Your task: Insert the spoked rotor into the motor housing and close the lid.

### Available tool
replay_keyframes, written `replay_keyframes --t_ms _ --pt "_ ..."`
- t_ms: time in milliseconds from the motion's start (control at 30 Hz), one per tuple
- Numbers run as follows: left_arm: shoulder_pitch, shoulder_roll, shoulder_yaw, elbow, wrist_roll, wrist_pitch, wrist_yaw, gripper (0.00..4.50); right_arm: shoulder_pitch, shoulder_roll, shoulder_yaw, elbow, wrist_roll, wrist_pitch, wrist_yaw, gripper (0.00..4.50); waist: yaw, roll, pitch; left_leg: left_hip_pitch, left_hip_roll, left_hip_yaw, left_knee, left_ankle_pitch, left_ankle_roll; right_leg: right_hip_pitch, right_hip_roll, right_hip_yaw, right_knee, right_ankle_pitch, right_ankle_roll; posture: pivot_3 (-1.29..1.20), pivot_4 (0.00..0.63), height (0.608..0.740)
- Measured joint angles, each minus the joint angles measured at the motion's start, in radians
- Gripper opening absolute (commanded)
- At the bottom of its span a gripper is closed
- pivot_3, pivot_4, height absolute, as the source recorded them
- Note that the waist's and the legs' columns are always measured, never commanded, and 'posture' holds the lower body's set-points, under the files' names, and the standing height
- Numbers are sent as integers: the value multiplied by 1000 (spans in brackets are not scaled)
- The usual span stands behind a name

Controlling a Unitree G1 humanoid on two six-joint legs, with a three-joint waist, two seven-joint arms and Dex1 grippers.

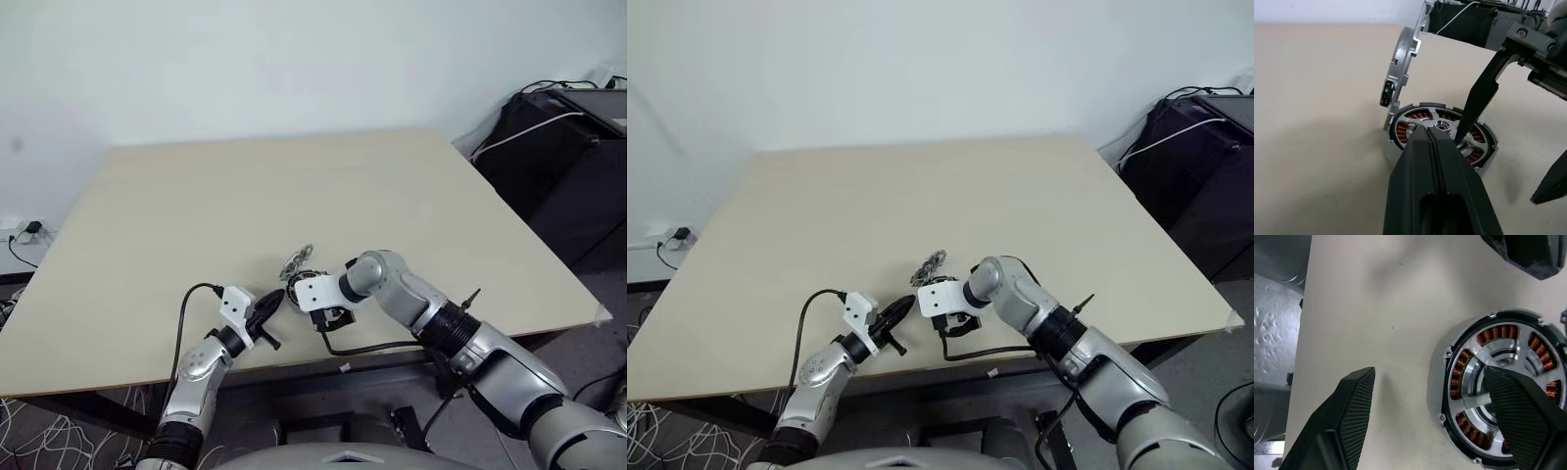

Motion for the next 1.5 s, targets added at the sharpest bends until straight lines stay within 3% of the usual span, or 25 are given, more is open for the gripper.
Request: replay_keyframes --t_ms 367,600,733,900,1067,1267,1500 --pt "1 -13 -1 -1 0 3 4 0 -7 7 -14 22 -18 -14 1 26 0 0 0 0 0 0 -1 0 0 0 0 0 0 0 0 0 0 740" --pt "4 -15 -1 -2 0 5 3 0 5 10 -23 24 -17 -14 -10 26 -2 0 -1 0 0 0 0 0 0 0 0 0 0 0 0 0 0 740" --pt "6 -15 -1 -2 0 6 1 0 71 28 -99 -1 20 39 -56 26 -1 -1 -1 0 0 0 0 0 0 0 0 0 0 0 0 0 0 740" --pt "7 -17 -1 -3 0 7 1 0 189 126 -260 -96 107 317 -178 26 -3 -1 -1 0 1 0 0 0 -1 -1 0 0 2 0 0 0 0 740" --pt "8 -18 -1 -3 -2 11 -9 0 227 227 -404 -276 203 710 -288 26 1 -1 -1 -6 0 0 0 0 -1 -7 0 1 2 1 -1 0 0 740" --pt "9 -21 -1 -3 -3 15 -12 0 185 301 -502 -360 268 987 -430 26 -2 0 -1 -7 0 0 -1 1 -2 -10 0 1 2 1 -2 0 0 740" --pt "15 -26 -1 -3 -5 27 -10 0 163 288 -542 -483 372 1220 -512 26 -7 0 -1 -8 0 0 -2 0 -1 -11 0 1 1 1 -2 0 0 740"
